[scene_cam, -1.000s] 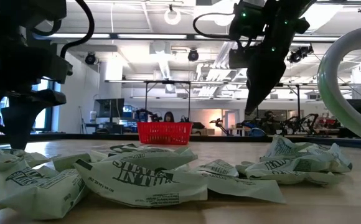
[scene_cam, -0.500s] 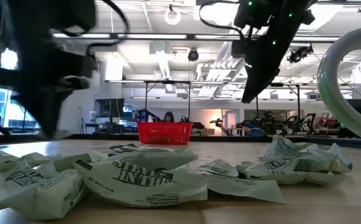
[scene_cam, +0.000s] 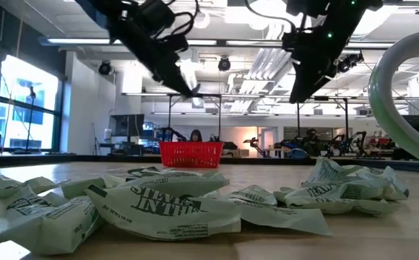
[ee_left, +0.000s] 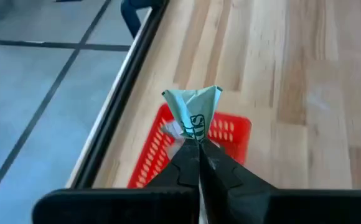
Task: Pick and place items into bin
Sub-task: Put the light green stevia packet into the red bin
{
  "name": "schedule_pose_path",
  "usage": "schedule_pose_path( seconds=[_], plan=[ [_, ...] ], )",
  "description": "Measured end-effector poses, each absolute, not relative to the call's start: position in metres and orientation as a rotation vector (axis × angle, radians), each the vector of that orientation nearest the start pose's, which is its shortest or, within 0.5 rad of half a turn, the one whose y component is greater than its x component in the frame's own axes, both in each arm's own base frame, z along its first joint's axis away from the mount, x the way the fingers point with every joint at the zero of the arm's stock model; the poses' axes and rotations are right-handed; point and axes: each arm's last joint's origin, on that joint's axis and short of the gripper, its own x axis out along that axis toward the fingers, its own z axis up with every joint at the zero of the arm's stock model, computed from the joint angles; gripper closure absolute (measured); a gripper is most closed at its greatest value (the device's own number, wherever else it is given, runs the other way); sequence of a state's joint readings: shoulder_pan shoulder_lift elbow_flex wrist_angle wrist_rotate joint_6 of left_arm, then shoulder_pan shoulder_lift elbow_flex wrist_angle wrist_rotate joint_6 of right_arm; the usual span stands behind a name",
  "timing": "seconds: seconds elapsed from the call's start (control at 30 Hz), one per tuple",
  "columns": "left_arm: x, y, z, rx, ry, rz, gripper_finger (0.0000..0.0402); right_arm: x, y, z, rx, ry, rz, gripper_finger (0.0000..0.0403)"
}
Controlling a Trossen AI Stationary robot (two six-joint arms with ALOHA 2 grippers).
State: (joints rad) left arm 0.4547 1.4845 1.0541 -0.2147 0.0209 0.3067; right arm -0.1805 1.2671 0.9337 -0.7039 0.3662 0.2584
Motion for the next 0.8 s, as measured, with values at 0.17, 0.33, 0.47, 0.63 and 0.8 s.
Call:
schedule_pose_path(
  seconds=[0.17,0.33,0.47,0.63,0.8],
  plan=[
    [0.307,0.154,0.247,0.029,0.733,0.294,0.0345,0.244,-0.05,0.243,0.121,0.981,-0.601,0.0062],
    [0.324,0.158,0.232,0.002,0.816,0.389,0.0293,0.246,-0.047,0.239,0.176,1.015,-0.505,0.0062],
    [0.325,0.158,0.249,-0.068,0.824,0.402,0.0244,0.243,-0.043,0.236,0.156,1.079,-0.455,0.0062],
    [0.312,0.151,0.271,-0.193,1.007,0.403,0.02,0.236,-0.026,0.232,0.076,1.206,-0.248,0.0062],
    [0.296,0.123,0.281,-0.292,1.16,0.38,0.019,0.234,0.013,0.23,-0.171,1.254,0.067,0.0062]
  ],
)
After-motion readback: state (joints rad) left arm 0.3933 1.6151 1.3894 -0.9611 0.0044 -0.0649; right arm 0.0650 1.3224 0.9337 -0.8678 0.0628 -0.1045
